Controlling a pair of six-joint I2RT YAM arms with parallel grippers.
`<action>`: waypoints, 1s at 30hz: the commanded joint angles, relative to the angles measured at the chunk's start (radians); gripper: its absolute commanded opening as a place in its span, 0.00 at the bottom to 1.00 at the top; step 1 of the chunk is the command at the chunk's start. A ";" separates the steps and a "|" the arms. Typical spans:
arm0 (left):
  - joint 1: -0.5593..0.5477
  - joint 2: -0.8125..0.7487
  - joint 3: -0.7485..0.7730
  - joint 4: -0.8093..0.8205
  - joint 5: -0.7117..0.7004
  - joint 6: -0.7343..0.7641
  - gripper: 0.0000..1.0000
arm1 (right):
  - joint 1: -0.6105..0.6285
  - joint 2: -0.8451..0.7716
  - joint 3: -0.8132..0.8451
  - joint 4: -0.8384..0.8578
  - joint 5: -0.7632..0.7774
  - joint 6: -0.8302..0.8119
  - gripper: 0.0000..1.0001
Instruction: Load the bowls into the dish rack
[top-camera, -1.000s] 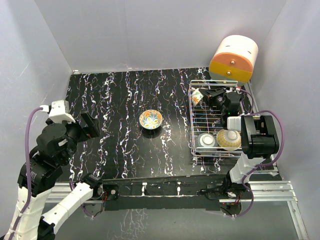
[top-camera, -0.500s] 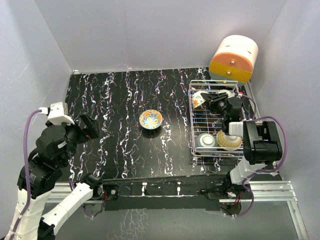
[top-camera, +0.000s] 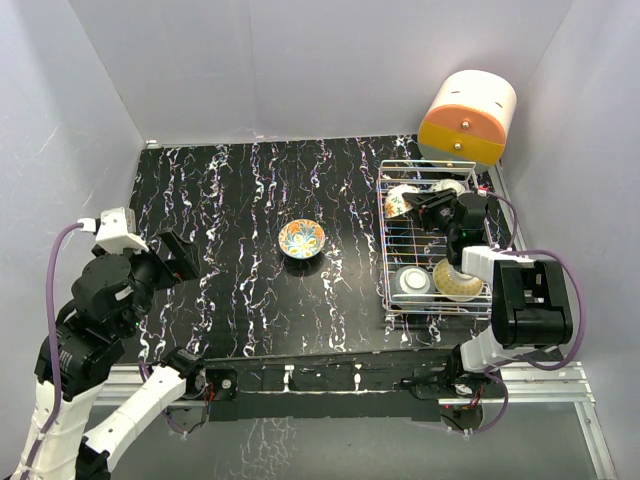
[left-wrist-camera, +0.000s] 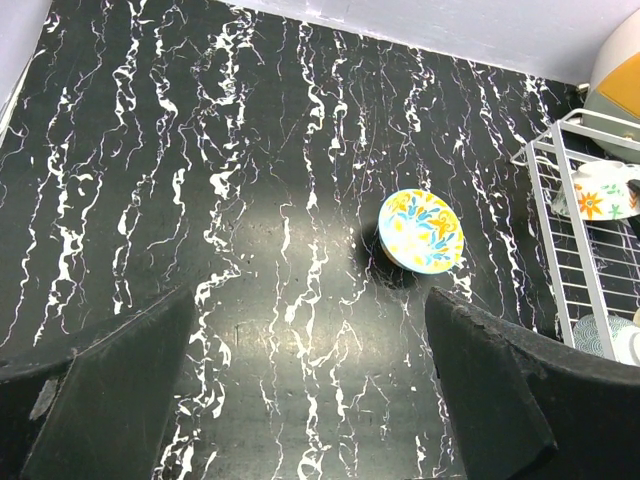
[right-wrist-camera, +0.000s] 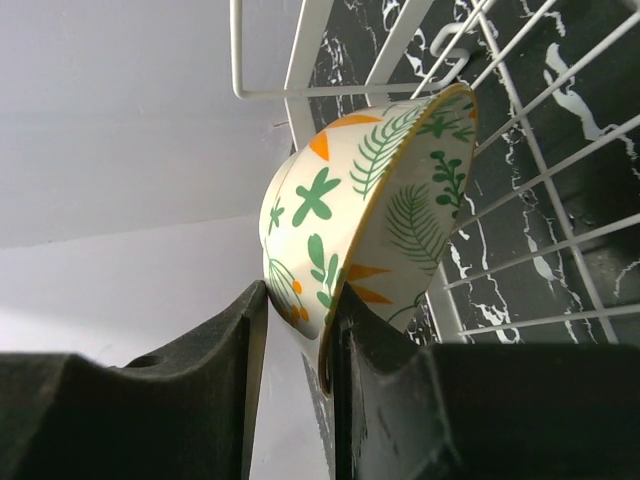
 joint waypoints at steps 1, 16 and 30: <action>-0.004 -0.015 -0.015 -0.006 0.014 -0.007 0.97 | -0.006 -0.043 -0.032 -0.202 0.060 -0.078 0.29; -0.004 -0.046 -0.024 -0.010 0.025 -0.019 0.97 | -0.009 -0.104 -0.037 -0.387 0.051 -0.159 0.57; -0.004 -0.059 -0.040 0.009 0.029 -0.011 0.97 | -0.009 -0.193 0.054 -0.598 0.073 -0.241 0.99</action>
